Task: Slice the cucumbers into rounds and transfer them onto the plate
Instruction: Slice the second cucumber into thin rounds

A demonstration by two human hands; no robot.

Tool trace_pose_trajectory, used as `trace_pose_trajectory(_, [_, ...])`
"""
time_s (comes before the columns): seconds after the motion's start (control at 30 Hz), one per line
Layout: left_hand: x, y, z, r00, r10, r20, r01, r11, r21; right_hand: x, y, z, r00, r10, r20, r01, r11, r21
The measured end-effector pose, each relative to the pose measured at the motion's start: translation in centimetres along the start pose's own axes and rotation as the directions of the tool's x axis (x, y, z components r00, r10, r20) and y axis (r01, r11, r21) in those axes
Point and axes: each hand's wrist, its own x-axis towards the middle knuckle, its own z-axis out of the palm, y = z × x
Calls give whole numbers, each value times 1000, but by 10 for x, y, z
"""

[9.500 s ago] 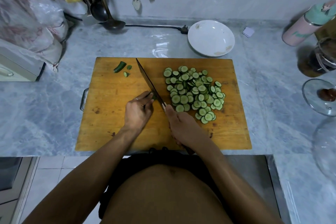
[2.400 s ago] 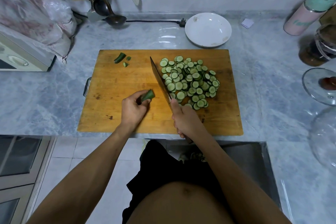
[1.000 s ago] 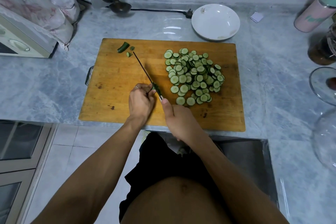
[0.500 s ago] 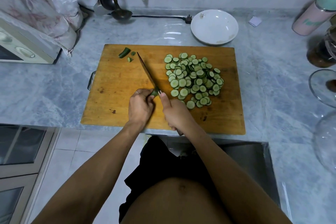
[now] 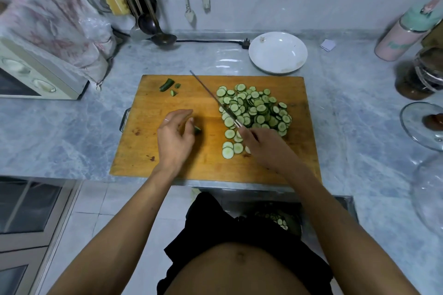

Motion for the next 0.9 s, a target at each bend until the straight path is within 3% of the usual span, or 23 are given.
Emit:
trace_pose_trajectory(0.1, [4,11,-3,987,157,-37,-158,987,-39,-3,12,-12,997,-72,12,72,950,-304])
trace_pose_trajectory(0.17, [9,17,-2,957,260,131,-255,966,-49,-6,13,-17,996,-83,39,92,882,-463])
trace_pose_trajectory(0.23, [16,21,1,883,326,336,-346,938,-1,-8,13,-19,994,-83,66,106,823,-559])
trace_pose_trajectory(0.33, [26,29,6,794,365,486,-466,879,101,-13,15,-19,993,-79,85,114,789,-603])
trace_pose_trajectory(0.43, [36,38,15,688,353,634,-489,871,46,-19,14,-19,990,-105,93,140,781,-609])
trace_pose_trajectory(0.57, [46,49,32,567,192,801,-477,869,129,-24,8,-19,984,-138,115,179,776,-605])
trace_pose_trajectory(0.67, [49,52,38,603,144,785,-410,900,150,-27,10,-17,983,-139,117,182,775,-605])
trace_pose_trajectory(0.9, [30,51,19,856,273,439,-315,949,24,-32,23,-18,993,-67,101,113,813,-571])
